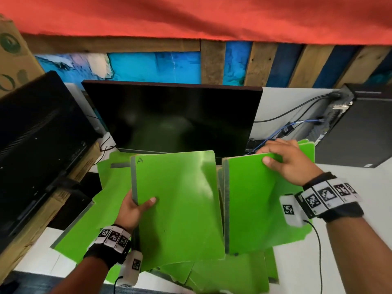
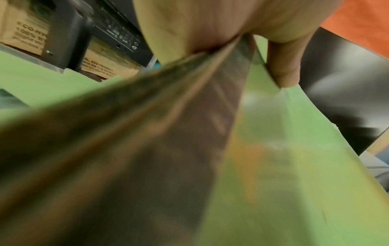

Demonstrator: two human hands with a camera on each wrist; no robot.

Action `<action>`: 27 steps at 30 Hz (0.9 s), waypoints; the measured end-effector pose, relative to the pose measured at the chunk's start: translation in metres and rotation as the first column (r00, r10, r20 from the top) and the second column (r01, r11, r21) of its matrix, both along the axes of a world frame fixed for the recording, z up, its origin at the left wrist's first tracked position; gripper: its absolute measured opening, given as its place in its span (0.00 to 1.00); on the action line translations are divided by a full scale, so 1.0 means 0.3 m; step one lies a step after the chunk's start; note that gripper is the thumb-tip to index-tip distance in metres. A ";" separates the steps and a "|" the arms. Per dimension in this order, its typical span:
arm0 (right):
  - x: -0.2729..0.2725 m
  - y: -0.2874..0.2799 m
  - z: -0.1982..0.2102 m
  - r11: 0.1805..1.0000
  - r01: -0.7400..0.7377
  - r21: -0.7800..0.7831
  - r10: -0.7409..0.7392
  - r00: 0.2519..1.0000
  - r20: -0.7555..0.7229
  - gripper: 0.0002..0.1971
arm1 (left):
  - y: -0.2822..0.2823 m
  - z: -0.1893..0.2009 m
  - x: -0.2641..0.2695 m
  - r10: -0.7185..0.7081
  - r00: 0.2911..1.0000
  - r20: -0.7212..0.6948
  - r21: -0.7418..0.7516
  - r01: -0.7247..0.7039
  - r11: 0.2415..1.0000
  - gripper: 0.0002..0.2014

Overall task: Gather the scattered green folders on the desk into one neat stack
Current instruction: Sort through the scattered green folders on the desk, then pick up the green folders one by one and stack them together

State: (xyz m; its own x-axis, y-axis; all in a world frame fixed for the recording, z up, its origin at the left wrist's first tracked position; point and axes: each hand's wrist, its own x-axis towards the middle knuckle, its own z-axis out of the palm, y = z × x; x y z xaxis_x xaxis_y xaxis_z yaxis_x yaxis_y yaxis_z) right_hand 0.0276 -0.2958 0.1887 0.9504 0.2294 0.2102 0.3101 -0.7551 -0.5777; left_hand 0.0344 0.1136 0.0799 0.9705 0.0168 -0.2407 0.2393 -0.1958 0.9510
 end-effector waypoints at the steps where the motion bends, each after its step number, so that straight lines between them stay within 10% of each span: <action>1: 0.020 0.027 0.013 1.000 -0.018 -0.019 0.018 1.000 -0.006 0.07 | -0.009 0.008 0.001 -0.021 1.000 0.014 -0.010 0.021 1.000 0.37; 4: 0.072 0.122 0.049 0.992 -0.094 -0.089 0.090 0.995 -0.045 0.08 | -0.040 0.034 0.003 -0.064 0.998 0.024 -0.046 0.065 0.997 0.28; 8: 0.124 0.246 0.029 0.988 -0.152 -0.028 0.148 0.982 -0.114 0.12 | -0.065 0.037 0.000 -0.049 0.998 0.034 -0.114 0.053 0.992 0.40; 15: 0.212 0.429 -0.146 0.989 0.085 -0.120 -0.090 0.995 -0.038 0.14 | -0.156 0.067 -0.003 -0.056 0.995 0.081 -0.086 0.063 0.994 0.15; 23: 0.197 0.453 -0.201 0.955 0.222 0.197 -0.235 0.971 0.047 0.12 | -0.219 0.025 -0.025 -0.174 0.984 0.037 0.061 0.172 0.983 0.41; 27: 0.112 0.346 -0.286 0.881 0.444 0.163 -0.458 0.888 0.052 0.34 | -0.255 0.018 -0.048 -0.158 0.987 0.032 0.015 0.157 0.987 0.38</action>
State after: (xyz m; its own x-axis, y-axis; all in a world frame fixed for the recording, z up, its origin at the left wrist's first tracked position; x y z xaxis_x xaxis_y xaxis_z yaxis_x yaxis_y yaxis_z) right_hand 0.0613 -0.1919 0.1029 0.9203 -0.2585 0.2937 0.0090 -0.7364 -0.6765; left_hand 0.0201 0.0371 0.0854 0.9686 -0.1341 -0.2094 0.1731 -0.2409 0.9550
